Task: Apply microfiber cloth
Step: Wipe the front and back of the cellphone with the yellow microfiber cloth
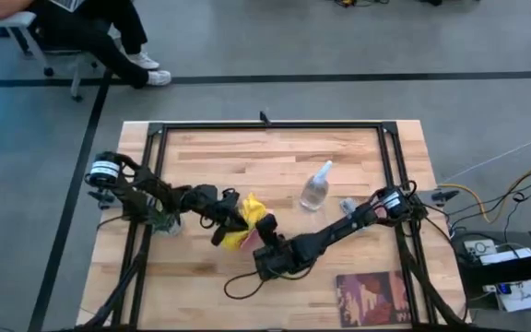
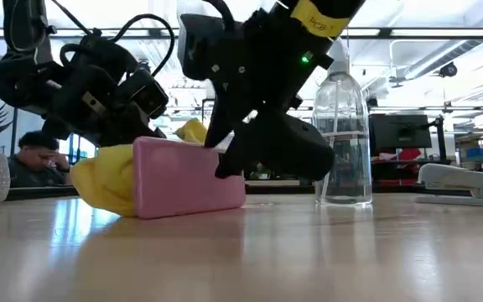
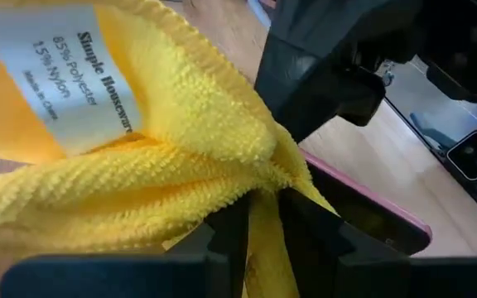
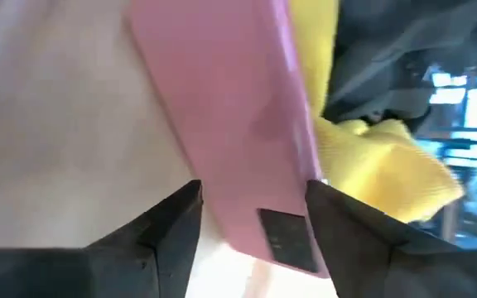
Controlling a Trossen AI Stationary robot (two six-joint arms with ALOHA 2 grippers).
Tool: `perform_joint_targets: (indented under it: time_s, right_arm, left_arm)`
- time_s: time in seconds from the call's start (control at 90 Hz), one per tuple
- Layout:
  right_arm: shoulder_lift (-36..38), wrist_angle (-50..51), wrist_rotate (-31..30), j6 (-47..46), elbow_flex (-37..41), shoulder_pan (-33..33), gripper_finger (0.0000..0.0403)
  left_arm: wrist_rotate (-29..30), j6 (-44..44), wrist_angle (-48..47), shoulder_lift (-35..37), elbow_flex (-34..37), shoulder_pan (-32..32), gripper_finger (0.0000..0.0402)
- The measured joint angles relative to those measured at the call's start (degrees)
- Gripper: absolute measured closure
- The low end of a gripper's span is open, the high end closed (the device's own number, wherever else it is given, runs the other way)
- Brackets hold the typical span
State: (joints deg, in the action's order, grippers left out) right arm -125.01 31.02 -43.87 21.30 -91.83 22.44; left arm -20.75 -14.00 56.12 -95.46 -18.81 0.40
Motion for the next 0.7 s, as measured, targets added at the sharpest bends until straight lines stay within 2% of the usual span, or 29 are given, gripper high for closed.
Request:
perform_joint_targets:
  time_s: [0.3, 0.411, 0.533, 0.7]
  right_arm:
    - [0.0, 0.0, -0.9, 4.5, 0.0, 0.1, 0.0139]
    - [0.0, 0.1, 0.2, 2.6, 0.0, 0.2, 0.0136]
    - [0.0, 0.1, 4.1, 0.4, 0.1, 0.0, 0.017]
    - [0.0, 0.3, 4.9, -0.2, 0.1, 0.1, 0.0255]
  left_arm:
    - [-1.2, 0.0, -0.2, 0.0, -2.8, 0.0, 0.0343]
    - [-1.3, 0.4, -0.9, 0.0, -3.1, -0.1, 0.0343]
    - [-1.3, 1.2, -1.3, 0.0, -2.9, -0.1, 0.0343]
    - [-1.3, 1.5, -3.8, 0.0, -2.9, -0.1, 0.0343]
